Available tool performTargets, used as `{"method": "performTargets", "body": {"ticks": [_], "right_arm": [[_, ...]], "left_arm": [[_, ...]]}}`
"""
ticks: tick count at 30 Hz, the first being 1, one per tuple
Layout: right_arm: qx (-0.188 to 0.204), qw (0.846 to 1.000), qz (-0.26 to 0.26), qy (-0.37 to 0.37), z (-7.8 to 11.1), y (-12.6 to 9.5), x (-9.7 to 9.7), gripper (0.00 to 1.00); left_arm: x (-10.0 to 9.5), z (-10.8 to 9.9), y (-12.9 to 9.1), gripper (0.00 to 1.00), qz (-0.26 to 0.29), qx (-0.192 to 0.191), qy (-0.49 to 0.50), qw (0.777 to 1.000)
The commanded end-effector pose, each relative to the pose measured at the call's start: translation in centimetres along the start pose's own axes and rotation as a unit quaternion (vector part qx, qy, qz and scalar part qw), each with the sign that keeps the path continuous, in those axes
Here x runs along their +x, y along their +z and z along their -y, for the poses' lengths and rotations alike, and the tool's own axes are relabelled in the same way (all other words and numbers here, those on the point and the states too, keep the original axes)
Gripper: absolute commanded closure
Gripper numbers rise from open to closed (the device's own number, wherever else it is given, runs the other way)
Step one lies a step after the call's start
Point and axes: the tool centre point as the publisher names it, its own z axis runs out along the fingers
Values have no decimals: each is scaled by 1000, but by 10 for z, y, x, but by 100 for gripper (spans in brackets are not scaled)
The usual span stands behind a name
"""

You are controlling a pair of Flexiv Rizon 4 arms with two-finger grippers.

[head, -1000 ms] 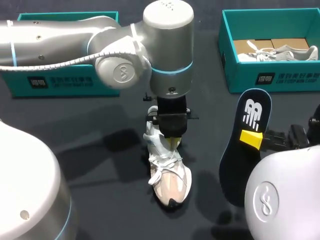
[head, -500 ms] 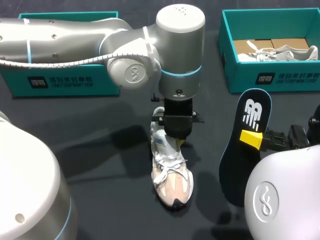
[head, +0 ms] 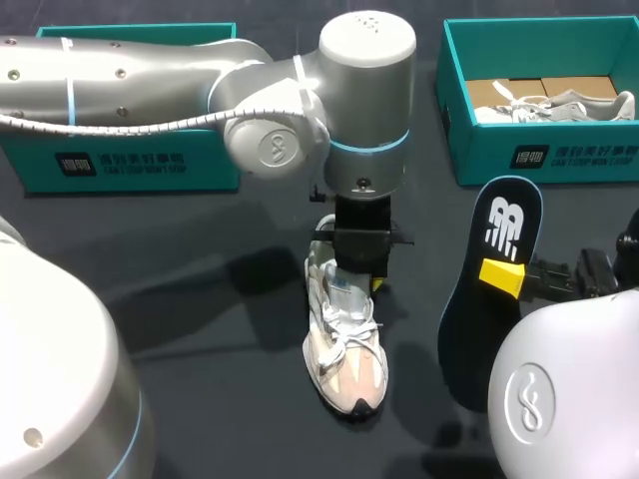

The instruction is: Take the shoe out of the shoebox, open the shoe tongue, remove and reinsert the insole, then place the shoe into the shoebox

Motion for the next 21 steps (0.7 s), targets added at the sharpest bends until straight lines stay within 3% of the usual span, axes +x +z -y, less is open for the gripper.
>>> {"method": "performTargets", "body": {"ticks": [1,5,7,12,21], "right_arm": [[2,998,55,0,-1,6,5,100],[2,998,55,0,-1,6,5,100],[2,998,55,0,-1,6,5,100],[2,998,55,0,-1,6,5,100],[2,998,55,0,-1,6,5,100]], "left_arm": [[4,2,-11,56,14,-11,-1,1000],[5,1,-23,51,34,-26,0,999],[5,-1,-28,33,41,-36,-2,999],[8,-8,-51,14,76,-70,-16,995],[11,-20,-116,2,250,-139,-50,957]]}}
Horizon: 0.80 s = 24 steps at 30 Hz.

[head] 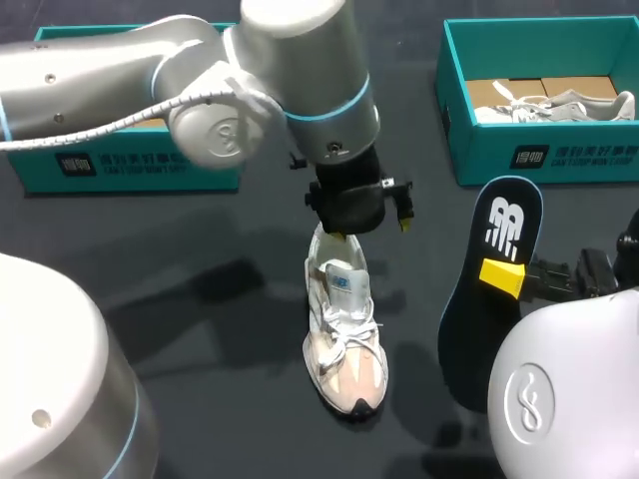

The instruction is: Take the shoe out of the shoebox, open the shoe tongue, remove and reinsert the insole, then place the shoe into the shoebox

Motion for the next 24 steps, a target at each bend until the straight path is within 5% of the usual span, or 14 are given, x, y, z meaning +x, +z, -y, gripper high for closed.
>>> {"method": "performTargets", "body": {"ticks": [1,3,16,24], "right_arm": [[2,999,54,-1,-1,6,5,100],[2,999,54,-1,-1,6,5,100],[2,999,54,-1,-1,6,5,100],[2,999,54,-1,-1,6,5,100]], "left_arm": [[13,1,-40,1,149,-35,-14,988],[8,-4,-54,0,212,-5,-10,977],[8,-4,-54,0,212,-5,-10,977],[-10,-3,-74,0,297,-37,49,953]]}}
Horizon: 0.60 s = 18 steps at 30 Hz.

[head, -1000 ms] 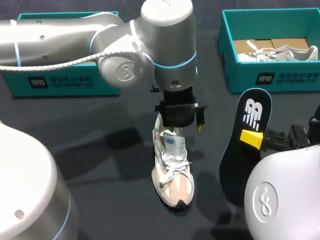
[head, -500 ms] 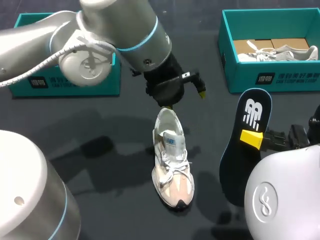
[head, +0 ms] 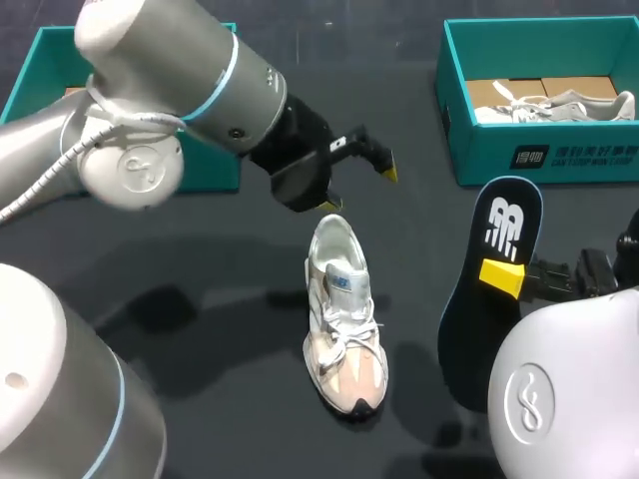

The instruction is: Take the shoe out of the shoebox, open the shoe tongue, remove and reinsert the insole, then place the shoe into the shoebox

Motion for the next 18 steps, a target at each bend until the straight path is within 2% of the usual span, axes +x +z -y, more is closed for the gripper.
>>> {"method": "performTargets", "body": {"ticks": [1,6,8,14,17,18], "right_arm": [[2,999,54,0,-1,6,5,100],[2,999,54,0,-1,6,5,100],[18,998,59,8,-4,10,-1,100],[41,996,57,57,-14,24,-27,100],[47,992,30,111,-21,36,-47,100],[44,989,12,139,-21,40,-54,100]], "left_arm": [[-4,6,-6,0,93,-12,18,995],[-16,5,-12,0,136,-27,21,990],[-16,6,-16,0,159,-36,13,986],[-11,8,-24,0,224,-60,-19,973],[-9,6,-30,0,273,-58,-36,960],[-9,6,-30,0,273,-58,-36,960]]}}
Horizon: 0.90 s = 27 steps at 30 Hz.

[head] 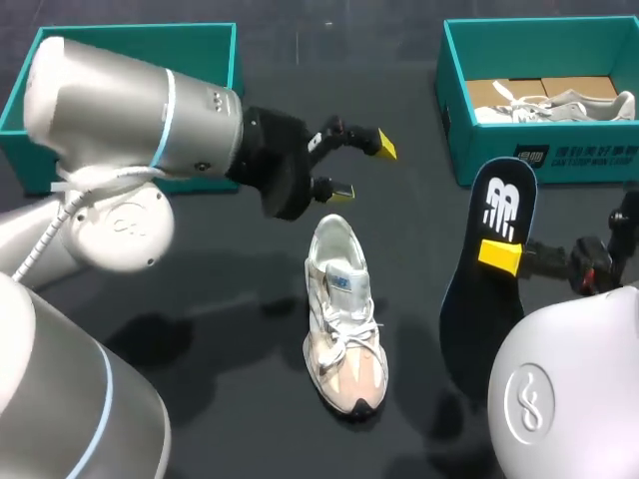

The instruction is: Take the shoe out of the shoebox, open the shoe tongue, remove and reinsert the insole, then place the shoe into the shoebox

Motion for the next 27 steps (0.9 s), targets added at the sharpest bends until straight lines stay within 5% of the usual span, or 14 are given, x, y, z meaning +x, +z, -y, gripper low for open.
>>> {"method": "performTargets", "body": {"ticks": [1,12,17,19,27], "right_arm": [[31,998,2,56,-16,35,-19,100],[31,998,2,56,-16,35,-19,100],[108,983,50,138,-24,60,-49,100],[131,970,30,201,-23,69,-60,100],[144,964,46,219,-19,76,-72,100]], "left_arm": [[9,6,-9,0,123,0,-5,992],[9,6,-9,0,123,0,-5,992],[6,7,-14,0,171,-1,7,985],[4,5,-15,0,190,11,19,982],[1,1,-18,0,208,18,27,978]]}}
